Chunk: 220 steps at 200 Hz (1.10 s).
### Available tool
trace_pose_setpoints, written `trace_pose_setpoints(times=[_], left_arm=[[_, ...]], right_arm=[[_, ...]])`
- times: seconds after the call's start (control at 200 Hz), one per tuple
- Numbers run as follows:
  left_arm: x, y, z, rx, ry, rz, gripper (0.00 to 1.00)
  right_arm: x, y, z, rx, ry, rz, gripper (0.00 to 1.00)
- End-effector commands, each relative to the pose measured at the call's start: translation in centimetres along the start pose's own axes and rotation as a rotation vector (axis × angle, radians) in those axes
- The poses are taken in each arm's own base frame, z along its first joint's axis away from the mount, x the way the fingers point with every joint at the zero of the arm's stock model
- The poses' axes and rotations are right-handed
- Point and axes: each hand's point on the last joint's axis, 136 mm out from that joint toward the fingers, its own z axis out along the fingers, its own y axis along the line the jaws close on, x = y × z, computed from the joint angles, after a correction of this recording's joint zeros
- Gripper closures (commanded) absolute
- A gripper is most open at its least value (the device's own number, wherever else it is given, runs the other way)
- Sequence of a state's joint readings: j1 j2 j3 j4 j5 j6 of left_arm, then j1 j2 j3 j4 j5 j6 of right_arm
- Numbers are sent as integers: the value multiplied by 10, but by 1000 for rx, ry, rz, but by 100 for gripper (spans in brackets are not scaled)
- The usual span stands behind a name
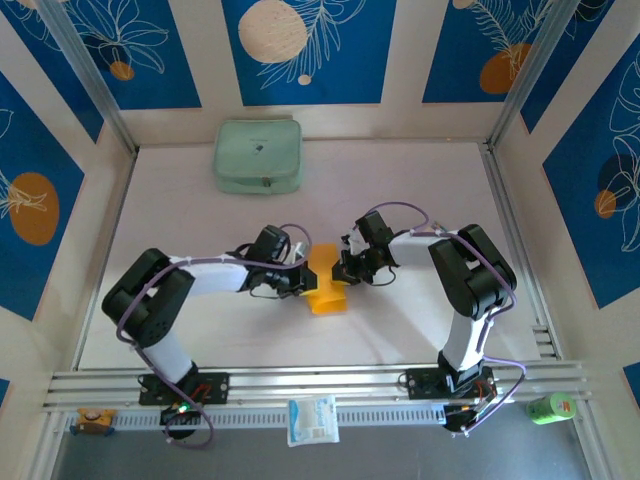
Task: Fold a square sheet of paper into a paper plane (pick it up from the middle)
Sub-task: First fold the square sheet of paper in half at the center of the table.
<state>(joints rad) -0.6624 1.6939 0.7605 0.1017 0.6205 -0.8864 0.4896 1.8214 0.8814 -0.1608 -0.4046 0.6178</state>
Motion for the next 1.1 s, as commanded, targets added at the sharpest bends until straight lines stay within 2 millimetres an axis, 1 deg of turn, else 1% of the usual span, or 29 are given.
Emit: trace_pose_setpoints(times=[0.0, 0.115, 0.23, 0.37, 0.44, 0.525, 0.62, 0.72, 0.805, 0.885, 1.0, 1.095], left_arm=[[10, 15, 11, -18, 37, -25, 94], [20, 35, 16, -55, 60, -36, 94], [31, 56, 16, -116, 77, -32, 93], [43, 69, 8, -182, 106, -1, 92], [43, 64, 5, -172, 102, 8, 92], [37, 44, 2, -108, 74, 9, 91], [27, 17, -1, -15, 26, 7, 90], [21, -4, -1, 67, 12, -7, 89], [21, -12, 4, 93, 20, -4, 89], [23, -7, 9, 72, 34, 0, 89], [30, 14, 15, 9, 59, -24, 89], [40, 32, 18, -34, 81, -38, 89]], right_arm=[[34, -48, 7, 179, 89, 118, 100], [34, -48, 7, 179, 90, 117, 100], [34, -48, 7, 177, 89, 115, 100], [34, -49, 7, 181, 86, 114, 100], [34, -48, 7, 180, 87, 114, 100], [33, -48, 7, 179, 86, 112, 100], [34, -48, 6, 180, 85, 113, 100], [34, -49, 6, 182, 84, 112, 100], [34, -48, 6, 180, 84, 112, 100], [34, -49, 6, 182, 85, 114, 100], [35, -48, 6, 179, 85, 112, 100], [35, -48, 6, 179, 87, 113, 100]])
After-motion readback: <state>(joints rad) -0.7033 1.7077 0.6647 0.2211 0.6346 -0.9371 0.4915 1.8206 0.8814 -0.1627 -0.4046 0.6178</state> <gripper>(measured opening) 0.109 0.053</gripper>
